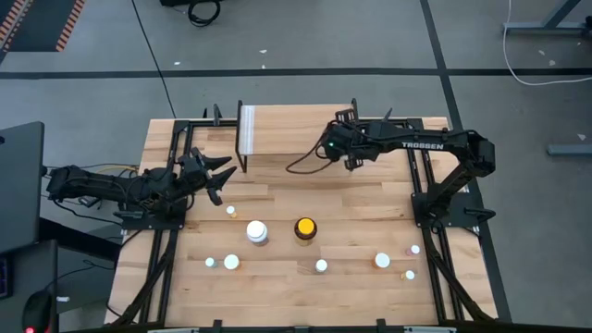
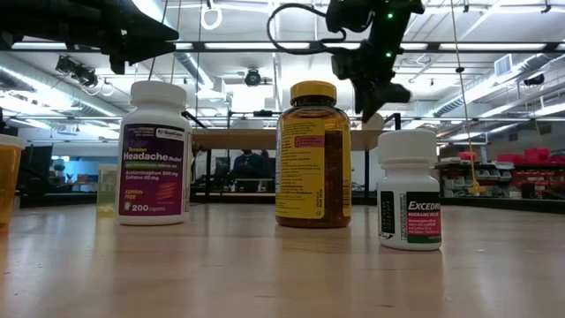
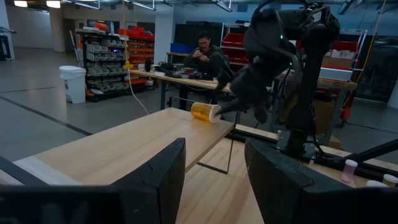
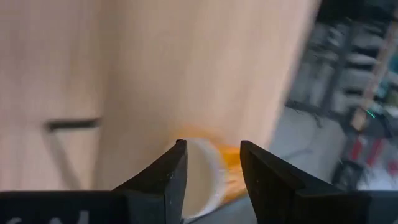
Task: Pick and place medicine bottles onto shelf by color
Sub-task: Put the top small orange medicine bottle on the shelf
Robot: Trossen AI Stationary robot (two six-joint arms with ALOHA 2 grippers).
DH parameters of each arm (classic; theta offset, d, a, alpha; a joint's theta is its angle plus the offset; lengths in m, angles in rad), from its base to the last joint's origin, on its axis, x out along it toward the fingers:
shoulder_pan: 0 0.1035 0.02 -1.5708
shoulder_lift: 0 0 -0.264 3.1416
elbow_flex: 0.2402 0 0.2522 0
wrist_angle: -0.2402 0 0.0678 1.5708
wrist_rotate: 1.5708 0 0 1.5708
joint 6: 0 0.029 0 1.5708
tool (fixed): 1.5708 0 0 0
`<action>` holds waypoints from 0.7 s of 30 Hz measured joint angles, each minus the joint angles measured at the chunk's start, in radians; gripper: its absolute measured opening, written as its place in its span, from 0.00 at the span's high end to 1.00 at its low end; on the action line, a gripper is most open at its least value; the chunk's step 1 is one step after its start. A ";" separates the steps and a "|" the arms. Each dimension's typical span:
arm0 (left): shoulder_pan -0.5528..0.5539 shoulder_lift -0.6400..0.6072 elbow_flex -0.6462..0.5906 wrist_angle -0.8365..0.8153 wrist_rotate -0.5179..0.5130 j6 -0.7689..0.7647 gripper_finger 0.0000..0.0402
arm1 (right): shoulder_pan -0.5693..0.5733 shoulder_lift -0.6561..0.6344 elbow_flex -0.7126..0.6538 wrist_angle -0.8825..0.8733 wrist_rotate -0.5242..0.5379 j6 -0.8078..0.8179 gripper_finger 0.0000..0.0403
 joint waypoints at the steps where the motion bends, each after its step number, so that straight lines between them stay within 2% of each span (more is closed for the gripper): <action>1: 0.000 0.000 0.000 0.000 0.000 0.000 0.57 | 0.000 -0.001 0.000 0.032 0.028 0.029 0.61; 4: 0.000 0.000 0.000 0.000 0.000 0.000 0.56 | -0.008 -0.002 0.045 0.047 0.036 0.127 0.59; 7: 0.000 0.000 0.000 0.000 0.000 0.000 0.56 | -0.033 -0.002 0.128 -0.002 -0.017 0.266 0.57; 10: 0.000 0.000 0.000 0.000 0.000 0.000 0.56 | -0.085 -0.002 0.227 -0.089 -0.161 0.416 0.54; 13: 0.000 0.000 0.000 0.000 0.000 0.000 0.56 | -0.139 -0.002 0.302 -0.170 -0.342 0.494 0.51; 16: 0.000 0.000 0.000 0.000 0.000 0.000 0.57 | -0.167 -0.003 0.332 -0.180 -0.392 0.399 0.49; 21: 0.000 0.000 0.000 0.000 0.000 0.000 0.57 | -0.153 0.003 0.315 -0.211 -0.256 0.012 0.46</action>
